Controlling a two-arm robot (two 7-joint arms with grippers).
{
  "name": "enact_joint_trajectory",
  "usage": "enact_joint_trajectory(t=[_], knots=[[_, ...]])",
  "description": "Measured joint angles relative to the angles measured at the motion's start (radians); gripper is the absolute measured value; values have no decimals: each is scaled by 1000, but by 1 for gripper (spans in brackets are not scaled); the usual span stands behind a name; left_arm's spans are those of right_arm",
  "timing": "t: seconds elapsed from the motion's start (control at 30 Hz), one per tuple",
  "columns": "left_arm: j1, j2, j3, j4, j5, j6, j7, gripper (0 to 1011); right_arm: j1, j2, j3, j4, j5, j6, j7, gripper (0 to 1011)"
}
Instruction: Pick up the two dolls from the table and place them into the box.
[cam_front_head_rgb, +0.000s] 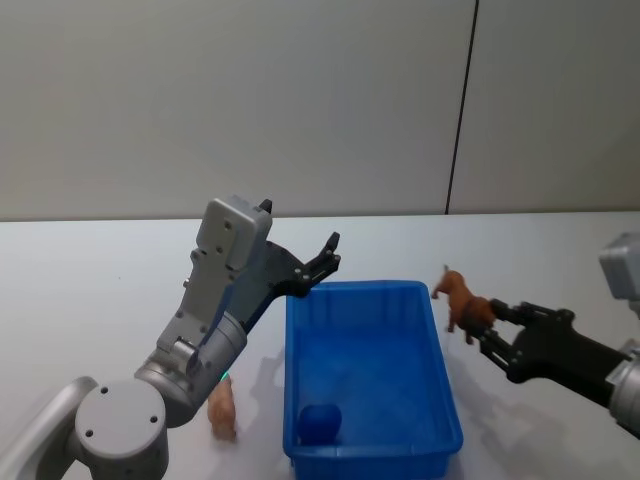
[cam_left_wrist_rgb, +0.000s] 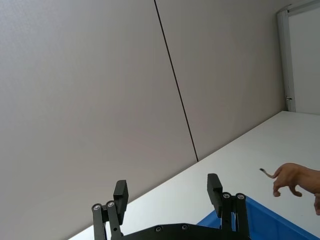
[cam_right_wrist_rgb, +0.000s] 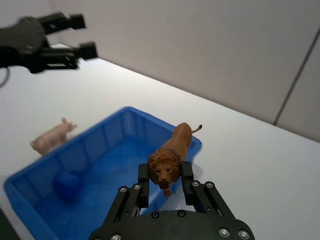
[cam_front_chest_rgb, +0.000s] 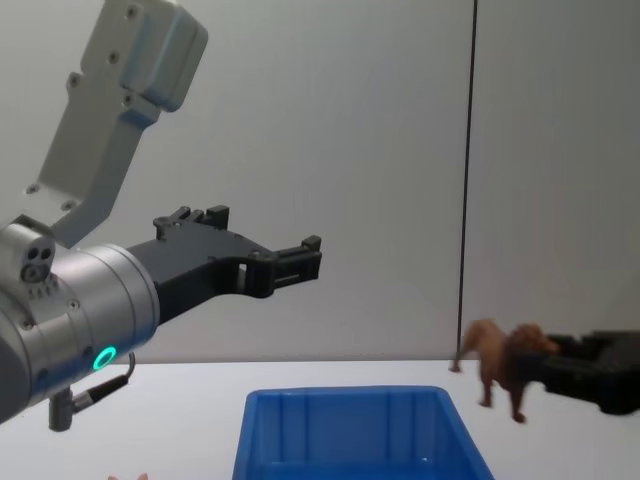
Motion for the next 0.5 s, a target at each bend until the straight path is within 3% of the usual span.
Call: enact_joint_trajectory(t=[0.4, 0.5], knots=[[0, 0, 0, 0, 0, 0, 0, 1001, 51, -53, -47, 8, -38, 24, 91, 367], [0, 0, 0, 0, 0, 0, 0, 1001, 59, -64, -59, 18, -50, 36, 97, 423]])
